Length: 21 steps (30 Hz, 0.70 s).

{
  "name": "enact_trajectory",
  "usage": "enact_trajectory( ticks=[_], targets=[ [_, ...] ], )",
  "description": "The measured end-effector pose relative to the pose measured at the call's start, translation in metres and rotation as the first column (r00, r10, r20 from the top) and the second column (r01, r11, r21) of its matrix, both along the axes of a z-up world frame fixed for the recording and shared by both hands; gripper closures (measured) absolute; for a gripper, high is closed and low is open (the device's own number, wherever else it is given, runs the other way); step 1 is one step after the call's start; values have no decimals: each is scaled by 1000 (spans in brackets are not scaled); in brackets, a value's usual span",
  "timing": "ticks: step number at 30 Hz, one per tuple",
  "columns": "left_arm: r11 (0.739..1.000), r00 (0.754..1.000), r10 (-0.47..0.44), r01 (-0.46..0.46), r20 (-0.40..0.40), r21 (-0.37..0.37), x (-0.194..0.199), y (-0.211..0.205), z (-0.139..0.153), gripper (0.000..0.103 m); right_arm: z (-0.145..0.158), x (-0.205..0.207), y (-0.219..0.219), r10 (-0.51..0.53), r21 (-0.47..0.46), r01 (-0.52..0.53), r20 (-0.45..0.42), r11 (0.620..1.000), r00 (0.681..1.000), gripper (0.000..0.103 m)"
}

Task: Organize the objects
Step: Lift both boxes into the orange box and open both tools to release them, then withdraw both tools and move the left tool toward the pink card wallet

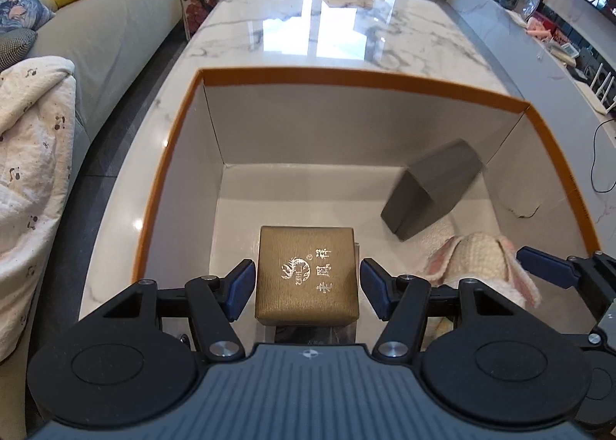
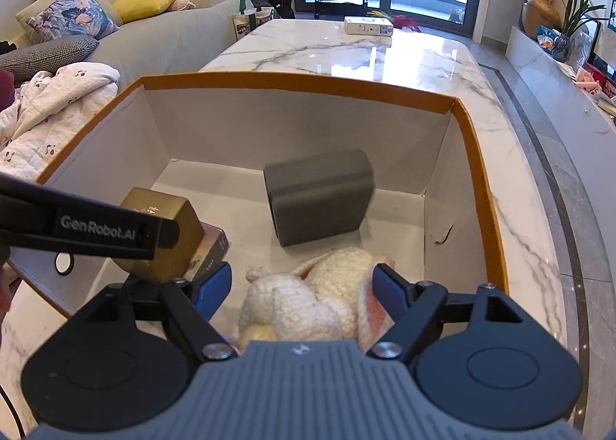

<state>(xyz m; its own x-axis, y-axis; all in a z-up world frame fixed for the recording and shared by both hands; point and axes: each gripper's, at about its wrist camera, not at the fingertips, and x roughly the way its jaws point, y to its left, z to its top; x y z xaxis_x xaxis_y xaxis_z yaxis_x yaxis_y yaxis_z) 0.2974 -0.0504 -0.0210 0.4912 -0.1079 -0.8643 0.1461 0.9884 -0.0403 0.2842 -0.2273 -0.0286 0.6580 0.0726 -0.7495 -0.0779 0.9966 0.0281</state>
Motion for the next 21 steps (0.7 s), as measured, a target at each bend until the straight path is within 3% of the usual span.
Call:
enact_trajectory(
  ticks=[10,21],
  targets=[
    [1000,999,5,-5,48,7,-18,6,17,32,17,-21,4,4,-15,-3,46,1000,999,16],
    [998,993,-36,31,111,48,-66,19,40,32,48,-69,-3,-9,-13,11,121,1000,993,14]
  ],
)
